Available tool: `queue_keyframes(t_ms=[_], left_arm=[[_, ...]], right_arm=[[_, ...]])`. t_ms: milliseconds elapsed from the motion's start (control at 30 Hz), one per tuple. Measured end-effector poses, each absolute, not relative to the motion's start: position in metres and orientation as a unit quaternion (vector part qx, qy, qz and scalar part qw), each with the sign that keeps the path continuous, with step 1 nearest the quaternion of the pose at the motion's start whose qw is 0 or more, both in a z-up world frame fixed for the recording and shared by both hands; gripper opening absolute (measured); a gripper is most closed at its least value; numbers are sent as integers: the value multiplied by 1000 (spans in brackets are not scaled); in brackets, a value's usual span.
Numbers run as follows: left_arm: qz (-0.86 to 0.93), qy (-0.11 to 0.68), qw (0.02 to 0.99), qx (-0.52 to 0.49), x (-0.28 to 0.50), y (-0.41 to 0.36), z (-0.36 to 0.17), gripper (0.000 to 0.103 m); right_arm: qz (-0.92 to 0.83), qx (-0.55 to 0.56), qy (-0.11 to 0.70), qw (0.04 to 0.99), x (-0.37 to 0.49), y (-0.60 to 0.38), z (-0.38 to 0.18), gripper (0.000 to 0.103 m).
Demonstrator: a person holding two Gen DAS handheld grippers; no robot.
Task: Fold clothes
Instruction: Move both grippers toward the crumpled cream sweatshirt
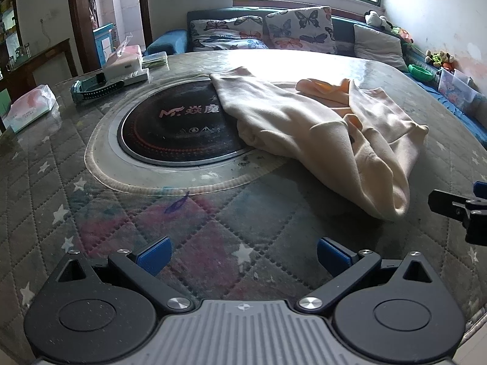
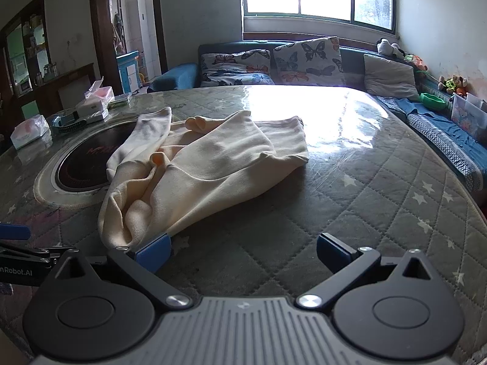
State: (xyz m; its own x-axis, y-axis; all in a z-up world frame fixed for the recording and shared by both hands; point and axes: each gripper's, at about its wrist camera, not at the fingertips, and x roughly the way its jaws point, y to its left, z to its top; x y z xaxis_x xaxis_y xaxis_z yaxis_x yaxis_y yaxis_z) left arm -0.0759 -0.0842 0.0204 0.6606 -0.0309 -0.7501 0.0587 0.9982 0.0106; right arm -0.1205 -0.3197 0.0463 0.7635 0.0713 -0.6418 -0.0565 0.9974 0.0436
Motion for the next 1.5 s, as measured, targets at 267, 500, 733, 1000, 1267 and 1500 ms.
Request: queue_keyframes(t_ms=[267,500,733,1000,1267,1500], left_arm=[[-32,413,910,24,-77,-89,22,103],[-40,415,909,30,-75,-94,21,103],[-45,417,907,34,-72,-97,22,103],[-49,419,906,37,-67,-100,22,103],[-51,422,904,39,-62,-102,22,103],[-53,424,903,42,-56,-103,22,103]], right_arm=[[35,9,343,939,-120,-319,45,103],[36,9,342,939,-120,-318,46,103],[38,9,347,937,-117,-316,44,103],[38,9,348,936,-115,-315,45,103],[37,10,348,937,-111,-317,45,103],[40,7,345,938,-108,-316,46,103]])
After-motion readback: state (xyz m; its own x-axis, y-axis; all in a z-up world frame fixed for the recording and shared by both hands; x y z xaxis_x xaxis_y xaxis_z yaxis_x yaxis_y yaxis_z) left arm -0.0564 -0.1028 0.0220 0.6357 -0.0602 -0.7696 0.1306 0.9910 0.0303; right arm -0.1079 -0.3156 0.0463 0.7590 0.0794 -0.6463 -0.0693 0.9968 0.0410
